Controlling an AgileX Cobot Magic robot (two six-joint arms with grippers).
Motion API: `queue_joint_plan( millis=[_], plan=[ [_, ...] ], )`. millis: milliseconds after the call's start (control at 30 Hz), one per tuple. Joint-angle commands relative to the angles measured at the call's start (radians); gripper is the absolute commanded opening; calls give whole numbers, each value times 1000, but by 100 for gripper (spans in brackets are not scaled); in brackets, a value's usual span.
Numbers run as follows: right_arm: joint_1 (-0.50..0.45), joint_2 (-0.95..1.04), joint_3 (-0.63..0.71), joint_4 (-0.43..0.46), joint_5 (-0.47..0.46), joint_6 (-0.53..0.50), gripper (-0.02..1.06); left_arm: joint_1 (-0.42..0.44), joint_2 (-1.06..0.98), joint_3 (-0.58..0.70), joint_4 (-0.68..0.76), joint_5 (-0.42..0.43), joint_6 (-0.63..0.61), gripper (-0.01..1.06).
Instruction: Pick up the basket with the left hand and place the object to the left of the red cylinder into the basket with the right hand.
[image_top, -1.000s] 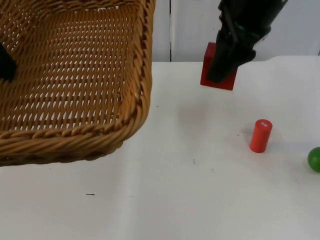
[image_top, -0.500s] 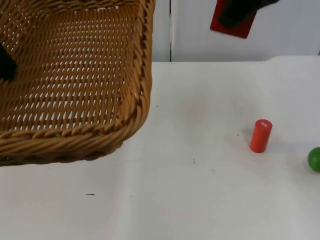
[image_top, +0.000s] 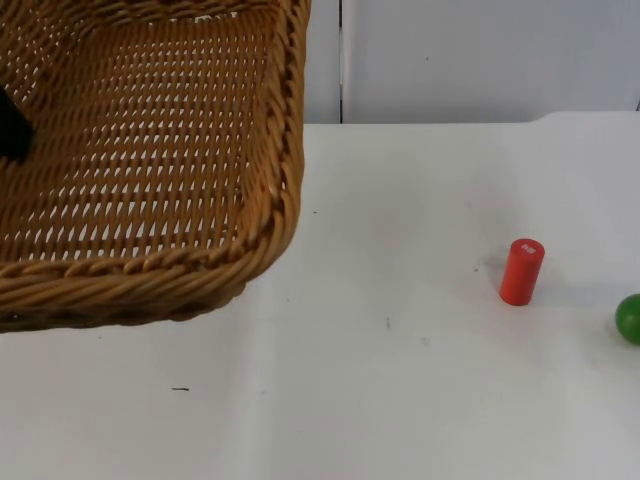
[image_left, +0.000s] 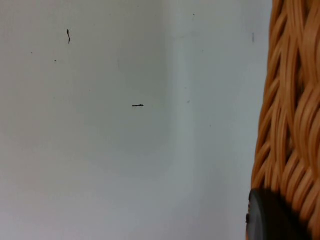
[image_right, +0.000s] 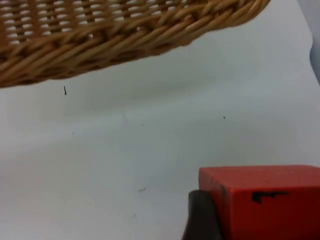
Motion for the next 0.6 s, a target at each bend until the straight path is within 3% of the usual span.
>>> queue_joint_plan(
  millis=[0,567],
  plan=[
    [7,-22,-4,16,3,4,0,0,-3,-1,-27,5,-1,0],
    [7,-24,-4,90,1,2,0,0,-3,-1,-26,5,3,0]
  ],
)
